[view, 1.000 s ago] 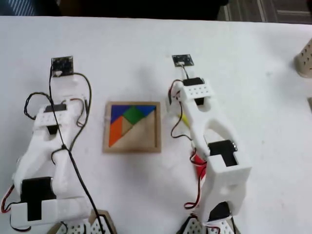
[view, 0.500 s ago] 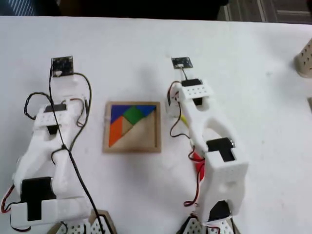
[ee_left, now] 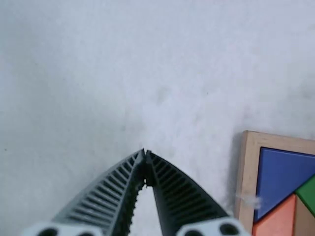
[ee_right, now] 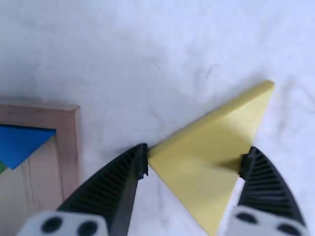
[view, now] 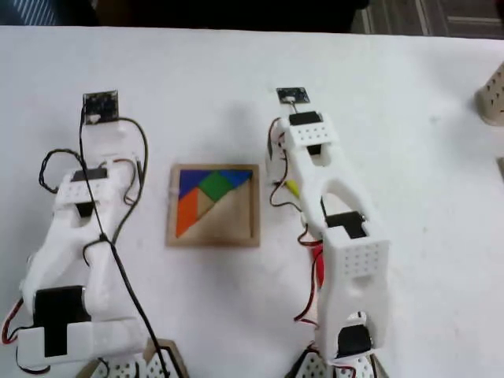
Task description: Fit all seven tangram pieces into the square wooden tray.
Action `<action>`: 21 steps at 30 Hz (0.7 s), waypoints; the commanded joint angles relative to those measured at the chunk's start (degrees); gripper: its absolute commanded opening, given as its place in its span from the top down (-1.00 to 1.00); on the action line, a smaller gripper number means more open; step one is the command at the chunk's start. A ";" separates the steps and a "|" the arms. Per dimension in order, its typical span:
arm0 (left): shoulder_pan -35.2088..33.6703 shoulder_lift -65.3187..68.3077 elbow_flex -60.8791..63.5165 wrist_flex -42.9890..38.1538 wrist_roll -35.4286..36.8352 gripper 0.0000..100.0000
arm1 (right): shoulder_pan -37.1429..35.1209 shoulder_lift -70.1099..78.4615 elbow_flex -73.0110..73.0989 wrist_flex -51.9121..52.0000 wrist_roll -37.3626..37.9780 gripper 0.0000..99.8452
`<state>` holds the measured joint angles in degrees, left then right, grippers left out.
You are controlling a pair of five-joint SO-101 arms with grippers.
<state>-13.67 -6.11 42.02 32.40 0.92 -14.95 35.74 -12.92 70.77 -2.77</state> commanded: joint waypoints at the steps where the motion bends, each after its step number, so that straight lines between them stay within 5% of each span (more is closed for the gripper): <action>1: 0.57 -0.22 -0.09 -0.88 -0.70 0.95 | -0.31 -0.31 -1.76 0.31 -0.09 0.55; 11: -0.13 -0.22 -0.09 -1.05 -0.70 0.95 | 2.33 -0.40 -2.11 1.01 0.26 0.78; 21: -0.31 -0.22 -0.09 -1.14 -0.70 0.95 | 3.82 -5.58 -1.67 4.88 8.44 0.91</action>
<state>-13.67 -6.11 42.02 32.40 0.92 -11.69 34.07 -13.54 73.85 4.26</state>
